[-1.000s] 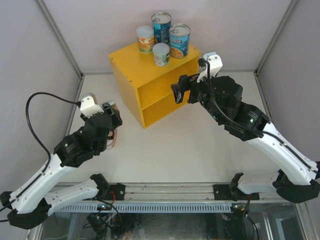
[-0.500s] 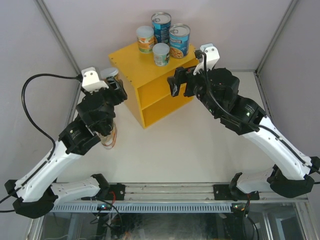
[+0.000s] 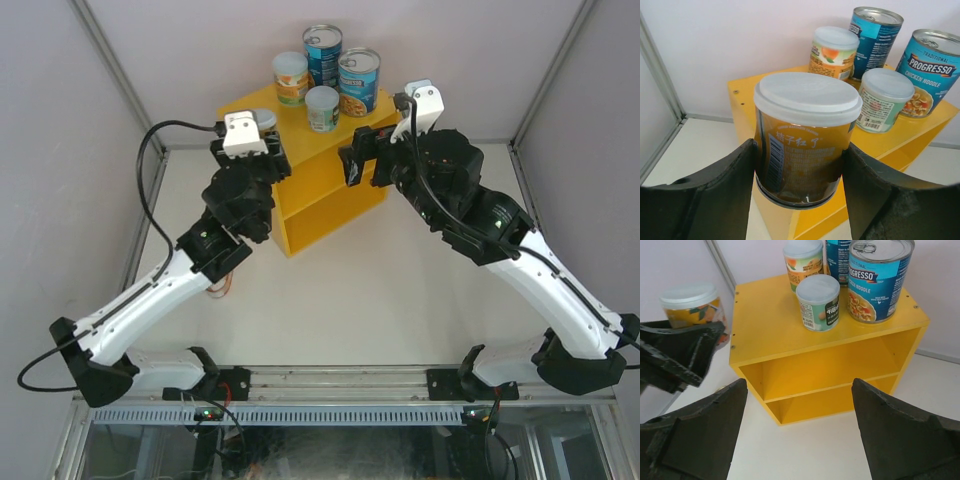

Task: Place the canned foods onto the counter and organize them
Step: Place the canned food on the counter.

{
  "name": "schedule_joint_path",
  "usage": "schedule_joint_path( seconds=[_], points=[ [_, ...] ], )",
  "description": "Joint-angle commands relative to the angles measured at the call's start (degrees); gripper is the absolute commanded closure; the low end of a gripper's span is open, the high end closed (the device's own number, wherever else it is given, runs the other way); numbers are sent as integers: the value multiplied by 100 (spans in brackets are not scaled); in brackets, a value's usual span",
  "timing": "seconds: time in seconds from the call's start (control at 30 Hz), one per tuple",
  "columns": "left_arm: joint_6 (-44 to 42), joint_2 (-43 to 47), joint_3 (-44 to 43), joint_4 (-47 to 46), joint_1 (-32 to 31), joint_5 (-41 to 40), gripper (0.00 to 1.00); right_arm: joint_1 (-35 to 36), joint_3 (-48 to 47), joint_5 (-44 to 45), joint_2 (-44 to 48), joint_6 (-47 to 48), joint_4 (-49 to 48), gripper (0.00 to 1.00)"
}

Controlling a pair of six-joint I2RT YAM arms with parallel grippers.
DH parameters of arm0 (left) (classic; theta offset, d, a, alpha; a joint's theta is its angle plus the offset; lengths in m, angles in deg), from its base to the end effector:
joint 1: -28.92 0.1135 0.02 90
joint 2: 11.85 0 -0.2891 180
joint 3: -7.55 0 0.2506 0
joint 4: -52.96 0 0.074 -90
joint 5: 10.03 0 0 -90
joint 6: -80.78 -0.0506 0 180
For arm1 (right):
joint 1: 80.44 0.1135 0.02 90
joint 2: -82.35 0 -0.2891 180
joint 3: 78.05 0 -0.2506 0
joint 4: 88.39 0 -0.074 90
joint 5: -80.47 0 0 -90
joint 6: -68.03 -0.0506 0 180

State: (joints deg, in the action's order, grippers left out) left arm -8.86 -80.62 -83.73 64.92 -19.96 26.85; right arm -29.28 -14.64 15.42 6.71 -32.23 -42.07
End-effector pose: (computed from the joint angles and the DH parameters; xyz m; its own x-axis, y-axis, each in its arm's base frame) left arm 0.1945 -0.1613 0.4980 0.1208 -0.1441 -0.9822 -0.0643 0.9862 -0.1526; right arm 0.1778 0.1867 0.5466 -0.1366 0.0878 -0.9867 -0.4253 0.8944 0.1385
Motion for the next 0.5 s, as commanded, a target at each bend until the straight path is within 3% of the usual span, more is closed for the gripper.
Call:
schedule_joint_path(
  seconds=[0.0,0.27,0.47],
  points=[
    [-231,-239,-295,-1097,123,356,100,-42,-194,-8,211,140,-129,16],
    [476,-678,-510,-849,658,1314,100,-268,-47,-108,401,174,-146,15],
    [544,-835,-431,-950,879,1792,100,-409,105,-243,467,135,-229,15]
  ],
)
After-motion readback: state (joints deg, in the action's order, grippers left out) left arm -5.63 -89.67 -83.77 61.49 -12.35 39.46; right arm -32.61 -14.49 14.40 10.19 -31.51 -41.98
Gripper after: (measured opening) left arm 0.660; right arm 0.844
